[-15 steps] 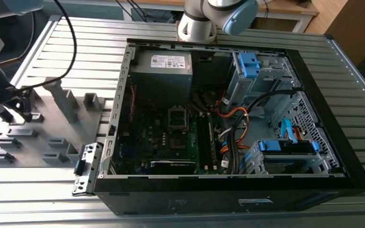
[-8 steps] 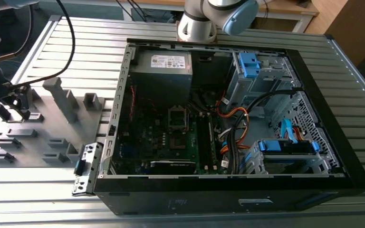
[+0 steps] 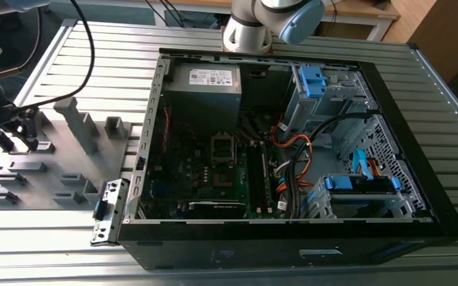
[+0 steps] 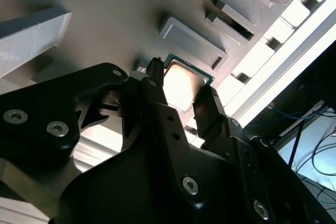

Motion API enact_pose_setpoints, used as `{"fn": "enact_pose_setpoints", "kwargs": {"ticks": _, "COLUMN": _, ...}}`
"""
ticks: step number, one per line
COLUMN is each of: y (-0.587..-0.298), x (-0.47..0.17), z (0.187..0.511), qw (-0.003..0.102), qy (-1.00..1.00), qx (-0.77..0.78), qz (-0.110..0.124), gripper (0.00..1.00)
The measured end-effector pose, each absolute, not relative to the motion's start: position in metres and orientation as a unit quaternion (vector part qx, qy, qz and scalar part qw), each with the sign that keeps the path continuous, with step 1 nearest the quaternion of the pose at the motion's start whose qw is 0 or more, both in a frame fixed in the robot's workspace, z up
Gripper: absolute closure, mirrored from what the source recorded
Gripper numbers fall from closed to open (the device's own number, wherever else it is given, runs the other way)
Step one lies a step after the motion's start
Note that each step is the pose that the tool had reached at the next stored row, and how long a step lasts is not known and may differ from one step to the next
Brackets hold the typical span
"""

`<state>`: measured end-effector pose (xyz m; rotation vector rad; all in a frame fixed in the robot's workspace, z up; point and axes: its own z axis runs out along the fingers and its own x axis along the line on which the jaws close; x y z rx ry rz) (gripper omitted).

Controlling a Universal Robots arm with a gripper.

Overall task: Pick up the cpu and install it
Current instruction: 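Pick up the cpu and move it towards the insertion slot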

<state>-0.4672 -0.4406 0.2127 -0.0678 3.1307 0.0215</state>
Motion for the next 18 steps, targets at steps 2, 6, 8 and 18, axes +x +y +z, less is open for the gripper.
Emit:
{"fn": "enact_pose_setpoints", "kwargs": {"ticks": 2, "y": -0.441, "x": -0.467, "z": 0.21, "qw": 0.005, "qy": 1.0, "qx": -0.022, "qz": 0.007, "gripper": 0.53}}
{"fn": "enact_pose_setpoints", "kwargs": {"ticks": 6, "y": -0.441, "x": -0.467, "z": 0.203, "qw": 0.005, "qy": 1.0, "qx": -0.022, "qz": 0.007, "gripper": 0.53}}
{"fn": "enact_pose_setpoints", "kwargs": {"ticks": 8, "y": -0.441, "x": -0.467, "z": 0.2, "qw": 0.005, "qy": 1.0, "qx": -0.022, "qz": 0.007, "gripper": 0.53}}
{"fn": "enact_pose_setpoints", "kwargs": {"ticks": 18, "y": -0.441, "x": -0.467, "z": 0.192, "qw": 0.005, "qy": 1.0, "qx": -0.022, "qz": 0.007, "gripper": 0.53}}
